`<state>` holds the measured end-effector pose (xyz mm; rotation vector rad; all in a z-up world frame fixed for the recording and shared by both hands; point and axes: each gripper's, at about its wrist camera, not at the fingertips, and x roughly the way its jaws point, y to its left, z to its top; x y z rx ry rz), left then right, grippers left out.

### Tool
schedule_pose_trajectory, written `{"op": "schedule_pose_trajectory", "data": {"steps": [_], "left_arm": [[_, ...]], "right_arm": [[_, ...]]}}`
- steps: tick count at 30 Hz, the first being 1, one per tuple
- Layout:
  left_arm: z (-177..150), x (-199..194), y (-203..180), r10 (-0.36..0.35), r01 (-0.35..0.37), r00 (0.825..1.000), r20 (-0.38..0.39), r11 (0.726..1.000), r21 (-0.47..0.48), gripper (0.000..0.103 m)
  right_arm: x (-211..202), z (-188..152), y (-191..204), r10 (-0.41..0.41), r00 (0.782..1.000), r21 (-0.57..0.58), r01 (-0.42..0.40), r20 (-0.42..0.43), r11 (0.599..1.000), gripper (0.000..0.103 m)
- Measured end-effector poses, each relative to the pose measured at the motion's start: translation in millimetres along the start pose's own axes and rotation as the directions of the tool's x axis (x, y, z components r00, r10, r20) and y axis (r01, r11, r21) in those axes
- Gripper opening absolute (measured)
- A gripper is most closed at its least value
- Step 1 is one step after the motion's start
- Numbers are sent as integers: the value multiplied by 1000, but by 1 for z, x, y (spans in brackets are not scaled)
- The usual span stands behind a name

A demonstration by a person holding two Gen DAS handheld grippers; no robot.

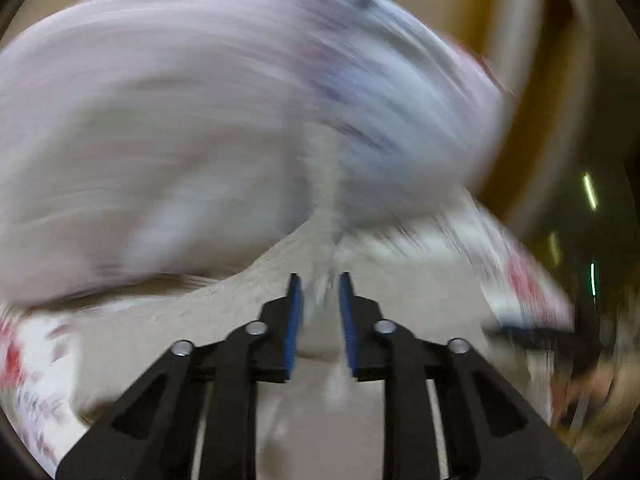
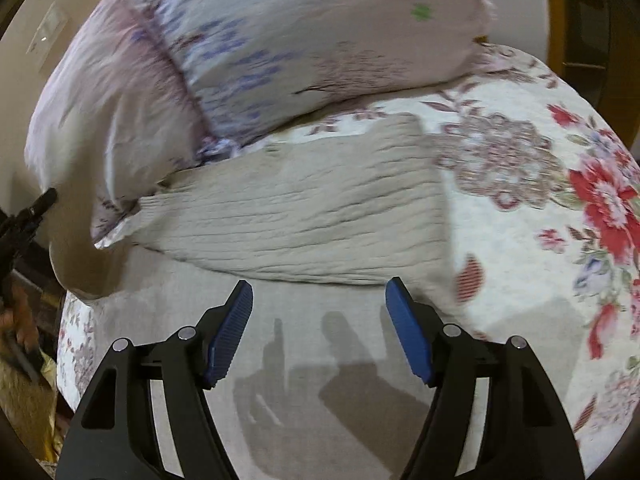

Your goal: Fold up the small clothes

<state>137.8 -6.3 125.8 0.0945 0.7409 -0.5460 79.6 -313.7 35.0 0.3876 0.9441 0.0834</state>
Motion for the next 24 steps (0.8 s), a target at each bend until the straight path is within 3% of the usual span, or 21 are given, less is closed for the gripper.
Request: {"op": "schedule_pose_trajectory", "data": {"steps": [2, 4, 5, 6, 8, 12, 13, 14, 16, 18, 20, 22, 24], "left_arm": [[-17, 19, -30, 38, -32, 996, -77, 996, 80, 28], [-40, 19, -22, 96, -93, 988, -120, 995, 34, 48], [-56, 11, -4, 159, -164, 977, -142, 986, -26, 56], [-69, 3, 12, 197, -211, 967, -161, 975, -75, 59], [-108, -25, 52, 262, -311, 938, -228, 926, -214, 65], [-171, -59, 80, 277, -400, 895, -351, 846, -353, 67], [-184, -65, 81, 256, -399, 892, -372, 832, -385, 66], [-202, -74, 78, 193, -363, 903, -384, 821, -441, 63], [-217, -90, 70, 160, -326, 919, -359, 820, -470, 60], [-232, -107, 52, 58, -234, 942, -330, 818, -525, 53], [-243, -114, 40, -13, -177, 949, -315, 806, -565, 44], [-253, -117, 27, -48, -150, 949, -312, 801, -579, 44], [-255, -117, 19, -73, -136, 946, -317, 797, -589, 38]], "right_arm": [[-7, -2, -15, -2, 1000, 20, 2, -6, 1000, 71], [-15, -10, -34, 7, 1000, 40, -6, -22, 999, 71], [-21, -16, -45, 18, 999, 58, -15, -45, 998, 71], [-23, -22, -54, 32, 997, 79, -27, -68, 997, 71], [-27, -41, -75, 110, 985, 154, -89, -134, 984, 71], [-34, -81, -89, 262, 939, 227, -211, -225, 951, 64], [-36, -87, -88, 293, 925, 238, -236, -244, 942, 55], [-36, -97, -88, 343, 898, 267, -271, -277, 925, 47], [-35, -116, -87, 424, 847, 320, -325, -319, 890, 37], [-34, -137, -86, 494, 790, 369, -365, -362, 855, 26], [-33, -155, -83, 531, 746, 400, -379, -402, 835, 10], [-33, -161, -79, 542, 733, 399, -390, -412, 830, 9], [-35, -153, -75, 550, 734, 384, -411, -399, 827, 8]]}}
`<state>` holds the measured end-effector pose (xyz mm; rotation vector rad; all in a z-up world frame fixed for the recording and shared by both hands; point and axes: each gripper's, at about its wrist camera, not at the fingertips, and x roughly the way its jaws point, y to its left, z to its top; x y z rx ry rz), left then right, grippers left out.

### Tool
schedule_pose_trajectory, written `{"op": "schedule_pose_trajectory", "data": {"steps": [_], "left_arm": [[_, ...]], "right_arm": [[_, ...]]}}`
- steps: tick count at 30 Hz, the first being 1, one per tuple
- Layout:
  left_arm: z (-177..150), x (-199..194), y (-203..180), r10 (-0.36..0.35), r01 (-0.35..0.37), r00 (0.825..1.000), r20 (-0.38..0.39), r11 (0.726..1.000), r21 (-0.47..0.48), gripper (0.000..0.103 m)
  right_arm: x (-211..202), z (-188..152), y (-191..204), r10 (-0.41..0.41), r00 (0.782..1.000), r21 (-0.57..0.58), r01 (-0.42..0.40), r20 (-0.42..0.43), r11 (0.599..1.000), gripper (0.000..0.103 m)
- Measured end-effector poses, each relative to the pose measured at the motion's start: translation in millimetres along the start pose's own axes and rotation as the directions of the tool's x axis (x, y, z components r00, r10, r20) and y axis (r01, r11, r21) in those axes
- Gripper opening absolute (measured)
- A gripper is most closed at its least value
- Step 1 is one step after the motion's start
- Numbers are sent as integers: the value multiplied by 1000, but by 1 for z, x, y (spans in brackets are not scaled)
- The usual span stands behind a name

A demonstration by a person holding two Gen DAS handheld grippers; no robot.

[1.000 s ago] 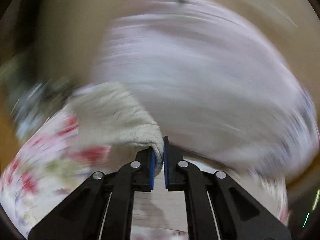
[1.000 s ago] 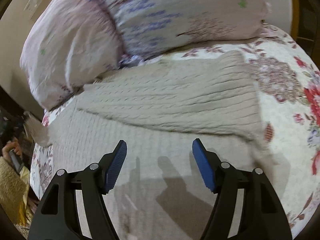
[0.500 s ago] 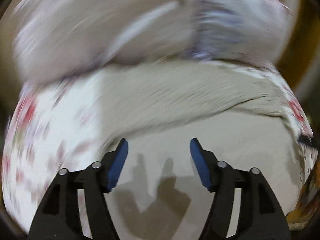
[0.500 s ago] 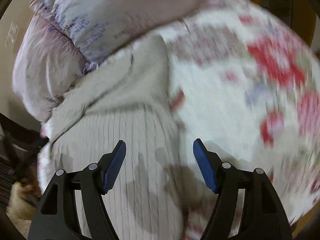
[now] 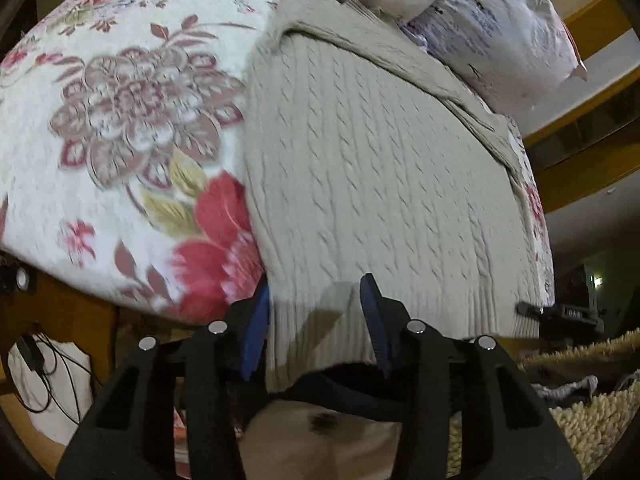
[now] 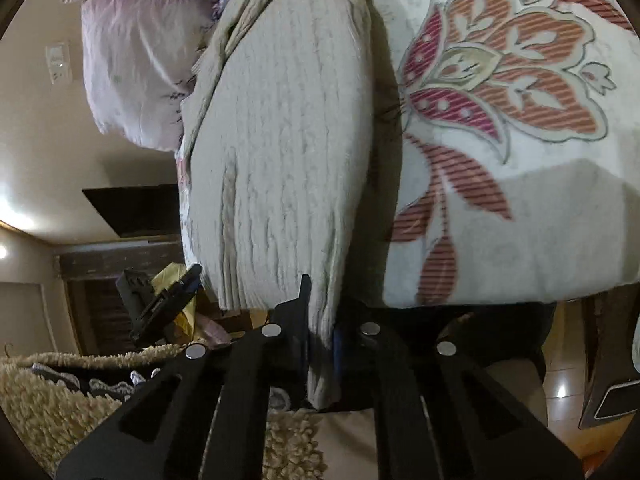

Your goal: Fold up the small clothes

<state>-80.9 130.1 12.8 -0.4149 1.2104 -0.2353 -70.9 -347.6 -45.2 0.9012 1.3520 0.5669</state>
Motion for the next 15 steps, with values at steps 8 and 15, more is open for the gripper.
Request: {"op": "schedule_pose_trajectory", "data": {"steps": [8, 15], "left_arm": [[97, 7, -26, -168, 165, 984, 57, 985, 56, 9], [273, 7, -37, -69, 66, 939, 336, 998, 19, 64]], "right_arm": [[-37, 106, 78, 172, 945, -174, -127, 277, 977, 8], [-38, 236, 116, 39, 846, -102, 18, 532, 995, 39]]}}
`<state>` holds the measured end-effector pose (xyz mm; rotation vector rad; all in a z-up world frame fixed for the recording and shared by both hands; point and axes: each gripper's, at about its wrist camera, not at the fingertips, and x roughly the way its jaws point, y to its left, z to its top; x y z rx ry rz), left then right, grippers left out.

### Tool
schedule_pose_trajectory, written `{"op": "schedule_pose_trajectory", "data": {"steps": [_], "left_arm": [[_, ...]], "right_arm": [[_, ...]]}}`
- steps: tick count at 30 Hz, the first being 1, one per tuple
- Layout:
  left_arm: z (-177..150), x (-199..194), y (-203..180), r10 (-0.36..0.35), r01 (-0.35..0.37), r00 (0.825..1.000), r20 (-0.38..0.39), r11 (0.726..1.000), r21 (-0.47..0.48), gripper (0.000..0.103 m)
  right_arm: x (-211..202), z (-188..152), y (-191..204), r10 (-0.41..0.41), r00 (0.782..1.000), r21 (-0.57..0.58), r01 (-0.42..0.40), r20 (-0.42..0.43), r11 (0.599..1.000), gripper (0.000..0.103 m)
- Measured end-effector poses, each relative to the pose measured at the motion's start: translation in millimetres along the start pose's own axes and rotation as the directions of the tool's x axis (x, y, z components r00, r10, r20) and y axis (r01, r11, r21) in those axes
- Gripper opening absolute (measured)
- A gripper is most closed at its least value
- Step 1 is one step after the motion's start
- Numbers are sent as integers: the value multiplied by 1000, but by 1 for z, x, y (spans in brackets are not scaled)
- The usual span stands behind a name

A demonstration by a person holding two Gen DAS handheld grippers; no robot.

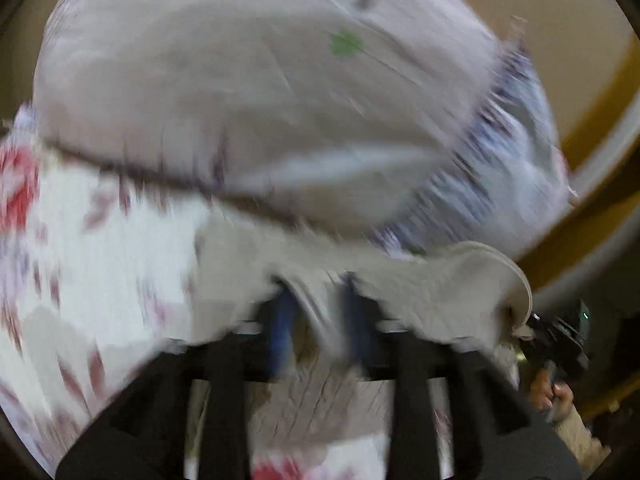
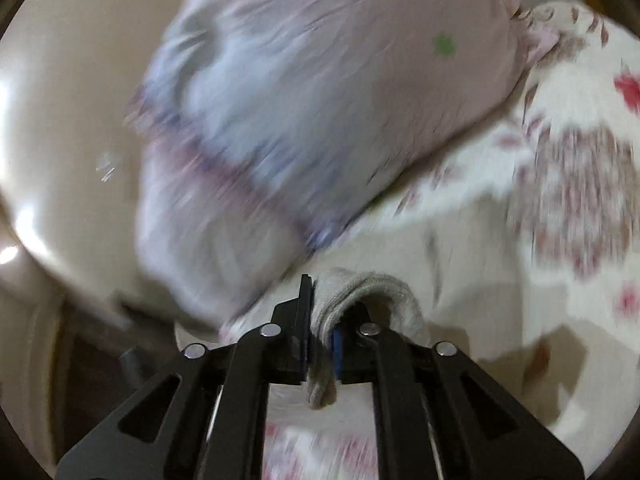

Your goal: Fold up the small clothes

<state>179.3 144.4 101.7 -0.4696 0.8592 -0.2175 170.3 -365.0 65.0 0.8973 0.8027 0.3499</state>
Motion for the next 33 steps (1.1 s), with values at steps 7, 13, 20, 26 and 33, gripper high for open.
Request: {"op": "schedule_pose_trajectory", "data": {"steps": [7, 13, 20, 26, 33], "left_arm": [[-22, 25, 64, 51, -65, 987, -152, 993, -94, 77], [-45, 51, 76, -34, 1, 979, -200, 987, -162, 55], [-48, 52, 46, -144, 106, 980, -135, 961, -256, 16], [-49, 50, -94, -422, 404, 901, -98, 900, -163, 15], [-103, 135, -251, -570, 560, 749, -337, 817, -136, 29]], "right_arm": [[5, -21, -33, -128, 991, 73, 131, -34, 989, 80], [2, -27, -51, -107, 993, 133, 113, -52, 985, 80], [-6, -24, -60, -77, 994, 113, 86, -80, 990, 80], [-39, 0, -68, -124, 992, 44, 125, -28, 991, 80], [-42, 36, -85, -139, 989, 49, 141, -51, 989, 81]]}}
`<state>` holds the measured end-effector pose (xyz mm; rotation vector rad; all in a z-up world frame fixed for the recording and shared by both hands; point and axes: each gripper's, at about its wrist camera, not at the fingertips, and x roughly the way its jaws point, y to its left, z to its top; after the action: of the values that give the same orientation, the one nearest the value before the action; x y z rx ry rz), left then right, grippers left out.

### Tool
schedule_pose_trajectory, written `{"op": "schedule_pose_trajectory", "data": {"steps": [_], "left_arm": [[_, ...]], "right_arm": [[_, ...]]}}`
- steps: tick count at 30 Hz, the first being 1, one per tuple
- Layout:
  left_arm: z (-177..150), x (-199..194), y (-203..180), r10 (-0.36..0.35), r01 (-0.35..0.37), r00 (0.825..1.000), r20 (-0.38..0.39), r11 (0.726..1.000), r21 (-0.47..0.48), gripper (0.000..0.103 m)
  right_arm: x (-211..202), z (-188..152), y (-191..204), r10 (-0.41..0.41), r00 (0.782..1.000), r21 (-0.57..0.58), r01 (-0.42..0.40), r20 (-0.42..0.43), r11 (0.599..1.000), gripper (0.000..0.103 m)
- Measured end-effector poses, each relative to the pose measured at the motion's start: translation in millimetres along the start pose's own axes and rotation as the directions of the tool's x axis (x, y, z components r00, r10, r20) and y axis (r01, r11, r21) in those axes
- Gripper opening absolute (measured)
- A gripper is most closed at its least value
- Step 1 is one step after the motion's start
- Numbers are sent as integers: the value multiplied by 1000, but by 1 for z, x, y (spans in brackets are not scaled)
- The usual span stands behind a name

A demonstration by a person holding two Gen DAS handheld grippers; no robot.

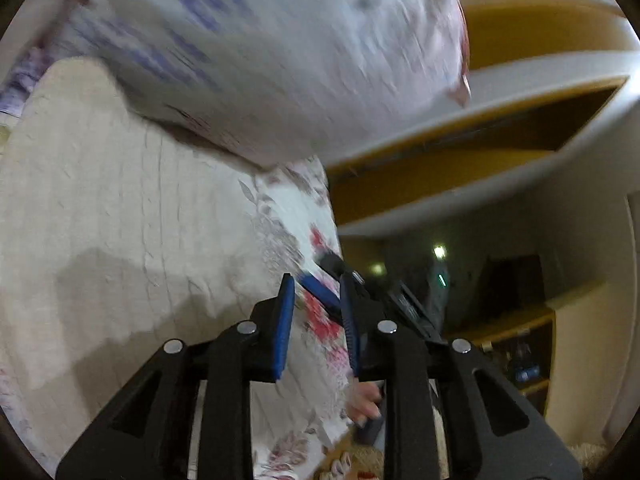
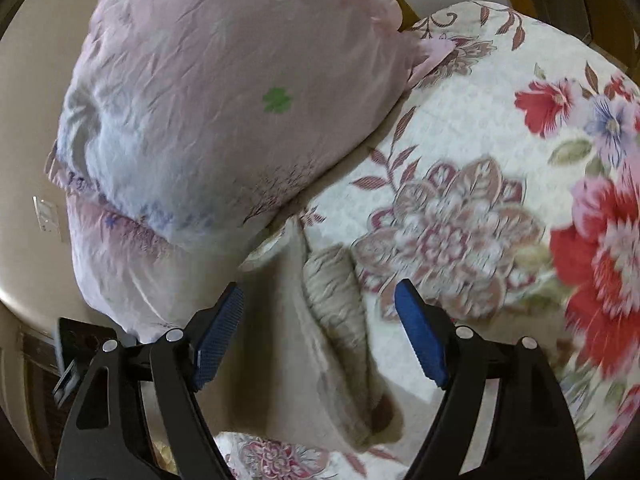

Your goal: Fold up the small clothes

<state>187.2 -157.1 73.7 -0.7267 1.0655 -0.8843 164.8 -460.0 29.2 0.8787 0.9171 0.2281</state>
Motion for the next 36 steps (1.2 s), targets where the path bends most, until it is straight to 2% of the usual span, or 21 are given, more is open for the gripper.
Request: {"op": "schedule_pose_trajectory", "data": {"steps": [1, 3, 5, 7, 9, 13, 15, 16, 17, 19, 20, 21, 23, 24, 27, 28, 29, 30, 32, 33, 36], "left_arm": [[-1, -7, 0, 10, -10, 1000, 26, 1000, 9, 37], [-4, -46, 14, 140, -144, 977, 161, 990, 10, 72], [-3, -75, 35, 342, -346, 908, 241, 938, -29, 75], [-4, -86, 61, 471, -467, 859, 198, 881, -74, 75], [-8, -82, 79, 521, -515, 843, 132, 854, -77, 76], [-19, -47, 91, 546, -546, 837, 39, 838, -9, 83], [-21, -29, 95, 542, -543, 840, 33, 840, 14, 85], [-20, -22, 96, 528, -529, 848, 29, 849, 4, 85], [-23, -19, 92, 515, -516, 855, 55, 856, 6, 72], [-21, -20, 93, 501, -501, 864, 49, 865, -5, 59], [-21, -27, 91, 471, -472, 880, 58, 882, -2, 42], [-22, -41, 88, 429, -430, 901, 73, 903, 3, 36], [-27, -74, 81, 388, -393, 915, 106, 919, 26, 35], [-31, -87, 77, 395, -403, 909, 132, 914, 45, 35], [-44, -121, 84, 467, -482, 869, 166, 874, 63, 42], [-47, -126, 89, 515, -529, 842, 162, 847, 56, 45], [-51, -133, 96, 580, -594, 797, 168, 804, 45, 48], [-54, -140, 100, 604, -618, 777, 178, 785, 34, 57], [-64, -154, 101, 602, -616, 771, 209, 788, 5, 68], [-67, -157, 101, 602, -616, 767, 222, 787, -5, 71], [-82, -166, 104, 587, -597, 776, 228, 802, -34, 72]], "right_arm": [[4, 3, -3, 15, 999, 17, -15, -28, 1000, 88], [11, 4, -7, 47, 996, 40, -43, -78, 998, 95], [25, 1, -7, 66, 986, 46, -59, -154, 997, 96], [39, -4, -5, 62, 973, 33, -56, -221, 998, 96], [56, -12, 3, 44, 958, -11, -49, -283, 999, 96], [76, -25, 12, 9, 949, -70, -33, -314, 997, 95], [79, -30, 17, -6, 955, -106, -27, -295, 994, 70], [83, -33, 17, -14, 953, -106, -19, -303, 994, 47], [83, -37, 19, 5, 955, -96, -35, -295, 995, 40], [76, -45, 33, 28, 965, -127, -63, -262, 990, 34], [72, -50, 40, 45, 966, -139, -82, -254, 987, 33], [69, -54, 50, 65, 967, -149, -104, -247, 983, 32], [66, -66, 70, 87, 964, -185, -137, -253, 973, 32], [68, -73, 78, 81, 960, -206, -140, -268, 968, 32], [83, -97, 95, -76, 952, -314, -22, -296, 949, 42], [82, -99, 93, -106, 958, -310, 18, -268, 950, 48], [75, -99, 89, -113, 969, -281, 48, -221, 959, 48], [67, -100, 86, -89, 980, -244, 44, -176, 969, 49], [50, -101, 82, -23, 994, -187, 2, -110, 982, 50], [51, -102, 84, 3, 992, -185, -26, -124, 982, 50], [69, -105, 94, -55, 981, -251, 7, -184, 968, 50]]}}
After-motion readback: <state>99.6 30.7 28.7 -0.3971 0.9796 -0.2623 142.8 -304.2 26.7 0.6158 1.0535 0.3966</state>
